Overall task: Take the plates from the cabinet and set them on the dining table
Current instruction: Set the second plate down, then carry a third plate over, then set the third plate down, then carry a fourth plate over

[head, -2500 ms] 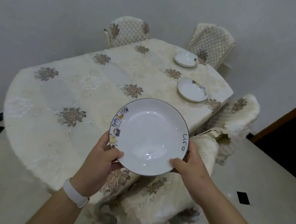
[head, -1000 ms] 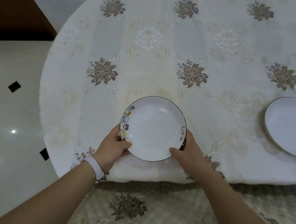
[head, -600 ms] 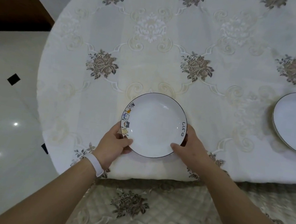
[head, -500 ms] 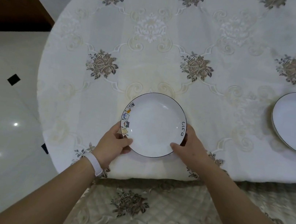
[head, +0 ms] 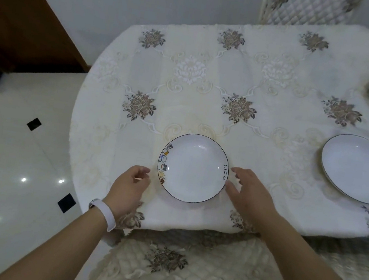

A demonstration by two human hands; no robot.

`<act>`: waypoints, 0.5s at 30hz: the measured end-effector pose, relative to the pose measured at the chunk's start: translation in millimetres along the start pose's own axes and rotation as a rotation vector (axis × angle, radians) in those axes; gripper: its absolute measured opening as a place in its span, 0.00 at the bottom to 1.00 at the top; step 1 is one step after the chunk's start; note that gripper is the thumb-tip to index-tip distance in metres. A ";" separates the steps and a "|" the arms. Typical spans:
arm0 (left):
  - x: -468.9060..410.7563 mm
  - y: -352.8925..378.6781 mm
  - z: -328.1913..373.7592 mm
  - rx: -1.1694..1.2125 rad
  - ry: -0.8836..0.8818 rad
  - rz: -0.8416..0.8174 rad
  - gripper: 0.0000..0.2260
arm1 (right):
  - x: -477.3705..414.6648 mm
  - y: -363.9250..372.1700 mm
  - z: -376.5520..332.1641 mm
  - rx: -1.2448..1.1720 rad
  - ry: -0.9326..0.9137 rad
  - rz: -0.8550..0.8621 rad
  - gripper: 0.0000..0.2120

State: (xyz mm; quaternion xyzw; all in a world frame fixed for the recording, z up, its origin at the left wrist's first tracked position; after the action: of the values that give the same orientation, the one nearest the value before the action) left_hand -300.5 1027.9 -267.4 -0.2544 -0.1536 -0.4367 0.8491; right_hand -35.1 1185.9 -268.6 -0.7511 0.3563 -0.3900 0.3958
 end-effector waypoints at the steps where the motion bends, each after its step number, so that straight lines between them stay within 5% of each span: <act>1: 7.1 -6.2 4.2 -0.031 0.039 0.016 0.07 | 4.4 -7.1 -4.1 0.049 -0.036 0.023 0.21; 15: 128.8 -59.5 25.0 -0.765 0.599 0.114 0.21 | 90.1 -34.5 -110.4 0.344 -0.569 0.258 0.21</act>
State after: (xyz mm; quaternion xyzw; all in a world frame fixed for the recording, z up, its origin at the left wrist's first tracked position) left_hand -276.6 927.5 -166.9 -0.4192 0.2830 -0.4686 0.7243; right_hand -83.3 1089.8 -168.9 -0.7008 0.2529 -0.1662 0.6460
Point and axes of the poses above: each hand's wrist, its own x-axis away from the middle knuckle, its own y-axis out of the palm, z = x × y, the point moved 5 cm from there along -x, towards the middle knuckle, and after that the axes turned 12 degrees about x, right-handed, at the moved point
